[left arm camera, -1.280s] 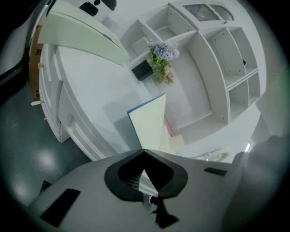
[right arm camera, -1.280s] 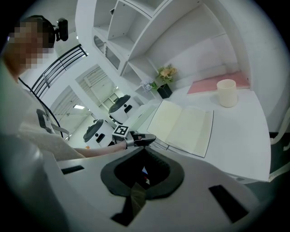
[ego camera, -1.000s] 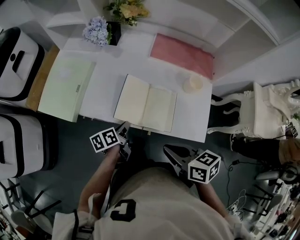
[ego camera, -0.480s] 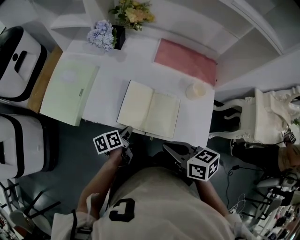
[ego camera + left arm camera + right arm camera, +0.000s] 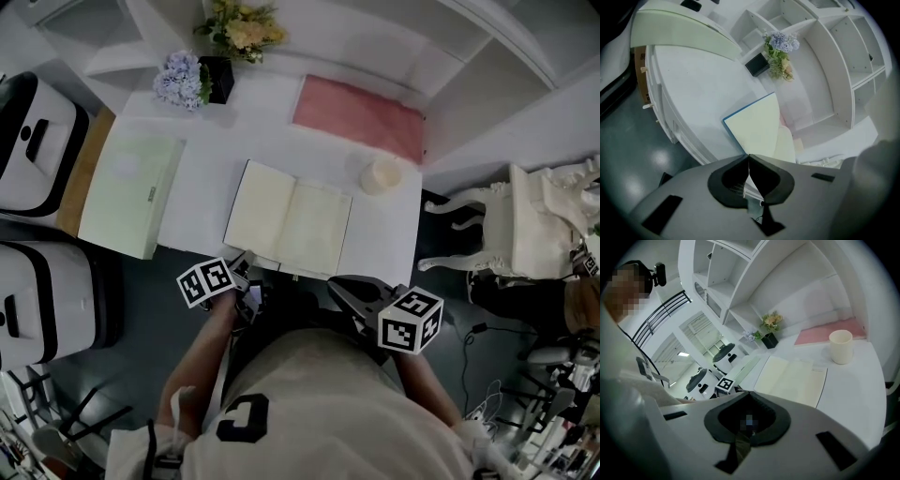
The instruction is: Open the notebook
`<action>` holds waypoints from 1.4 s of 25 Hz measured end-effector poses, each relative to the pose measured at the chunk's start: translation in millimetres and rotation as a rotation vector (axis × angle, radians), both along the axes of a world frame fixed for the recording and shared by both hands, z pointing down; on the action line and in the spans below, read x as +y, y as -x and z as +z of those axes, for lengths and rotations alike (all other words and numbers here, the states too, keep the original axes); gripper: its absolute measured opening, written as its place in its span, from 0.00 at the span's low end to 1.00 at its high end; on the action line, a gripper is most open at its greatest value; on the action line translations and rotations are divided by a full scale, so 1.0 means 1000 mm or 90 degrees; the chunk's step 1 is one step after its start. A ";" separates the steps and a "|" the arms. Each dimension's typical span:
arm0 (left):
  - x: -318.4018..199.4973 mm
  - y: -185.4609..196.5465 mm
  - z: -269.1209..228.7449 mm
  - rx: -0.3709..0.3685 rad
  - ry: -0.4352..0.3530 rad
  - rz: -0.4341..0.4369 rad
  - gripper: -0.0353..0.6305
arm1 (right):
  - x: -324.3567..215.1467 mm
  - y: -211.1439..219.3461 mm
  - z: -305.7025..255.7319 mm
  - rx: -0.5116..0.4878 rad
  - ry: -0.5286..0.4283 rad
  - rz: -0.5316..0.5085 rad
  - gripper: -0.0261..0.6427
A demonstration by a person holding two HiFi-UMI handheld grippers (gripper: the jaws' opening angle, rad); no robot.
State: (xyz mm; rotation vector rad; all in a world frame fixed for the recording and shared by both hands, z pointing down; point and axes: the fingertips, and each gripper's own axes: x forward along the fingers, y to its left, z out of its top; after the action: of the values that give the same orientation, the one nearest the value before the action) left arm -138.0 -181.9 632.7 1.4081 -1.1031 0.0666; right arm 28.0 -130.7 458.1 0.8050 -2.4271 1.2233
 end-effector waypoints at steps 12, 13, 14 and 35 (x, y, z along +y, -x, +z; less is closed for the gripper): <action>-0.004 0.001 0.001 -0.021 0.018 -0.027 0.08 | -0.006 -0.025 -0.004 -0.030 0.007 -0.004 0.07; -0.004 0.001 0.001 -0.021 0.018 -0.028 0.08 | -0.006 -0.025 -0.004 -0.031 0.009 -0.005 0.07; -0.004 0.001 0.000 -0.020 0.018 -0.030 0.07 | -0.006 -0.026 -0.004 -0.033 0.011 -0.005 0.07; -0.006 0.000 -0.002 -0.015 -0.006 -0.001 0.07 | 0.016 0.015 0.016 -0.015 0.037 -0.042 0.07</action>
State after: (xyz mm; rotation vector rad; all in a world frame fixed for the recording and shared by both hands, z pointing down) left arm -137.9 -187.5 631.0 1.4185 -1.1249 0.0767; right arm 13.0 -114.4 474.0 0.6927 -2.4045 1.2802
